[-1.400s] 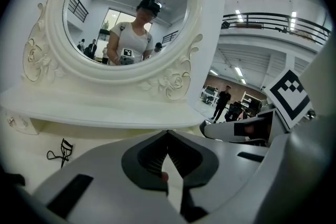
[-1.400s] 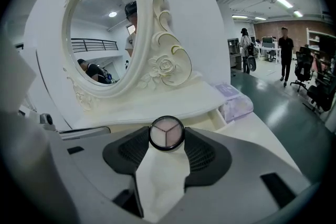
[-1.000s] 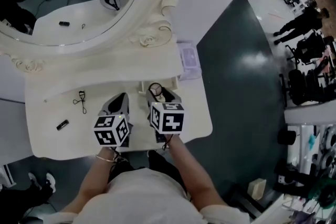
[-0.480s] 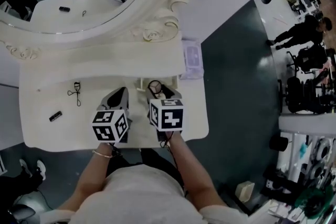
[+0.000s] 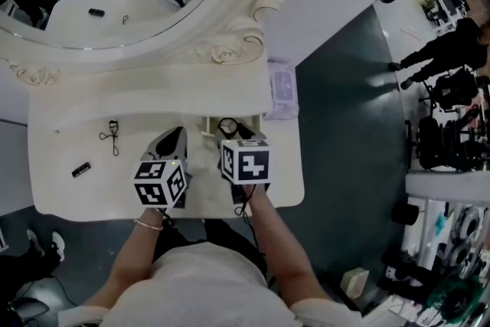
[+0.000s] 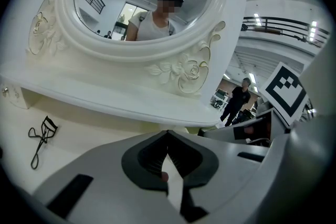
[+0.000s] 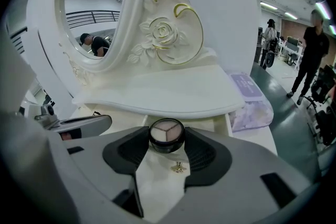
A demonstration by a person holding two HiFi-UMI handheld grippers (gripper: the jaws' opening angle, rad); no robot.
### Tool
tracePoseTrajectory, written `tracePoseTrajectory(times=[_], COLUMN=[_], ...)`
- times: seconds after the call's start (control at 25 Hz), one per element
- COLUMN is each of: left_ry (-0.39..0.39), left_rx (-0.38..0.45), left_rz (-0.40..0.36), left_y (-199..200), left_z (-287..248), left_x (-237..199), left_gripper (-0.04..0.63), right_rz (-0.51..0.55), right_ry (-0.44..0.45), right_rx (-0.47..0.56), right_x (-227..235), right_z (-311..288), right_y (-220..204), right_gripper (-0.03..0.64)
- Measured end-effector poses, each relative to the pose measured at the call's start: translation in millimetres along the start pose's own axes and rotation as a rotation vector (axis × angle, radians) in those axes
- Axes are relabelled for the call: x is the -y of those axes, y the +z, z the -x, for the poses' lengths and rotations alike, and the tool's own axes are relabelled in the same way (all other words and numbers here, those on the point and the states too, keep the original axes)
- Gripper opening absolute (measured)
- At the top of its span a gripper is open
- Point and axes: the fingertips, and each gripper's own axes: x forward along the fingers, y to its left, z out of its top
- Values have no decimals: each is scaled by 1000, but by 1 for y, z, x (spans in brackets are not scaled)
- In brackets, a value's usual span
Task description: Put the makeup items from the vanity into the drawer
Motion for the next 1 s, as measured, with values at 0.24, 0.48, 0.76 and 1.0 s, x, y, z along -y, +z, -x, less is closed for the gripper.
tracePoseTrajectory(times=[0.24,0.48,0.76,1.0], left_ry=[6,13,21,33], left_rx=[-10,-29,-30,-20], left_rz=[-6,-11,-9,-7], left_y=[-1,-11,-16,-16], left_z=[1,4,14,23], left_x=[-1,-5,-5,-9], left_gripper=[3,3,3,3], right_rz=[-28,-49,-49,-51], right_ry=[-2,9,11,15], right_rx=[-13,4,25,62], right_x=[1,-1,-4,-5], right_z=[-6,-10,-8,-2], right_y=[0,0,-1,-3], right_gripper=[219,219,219,219])
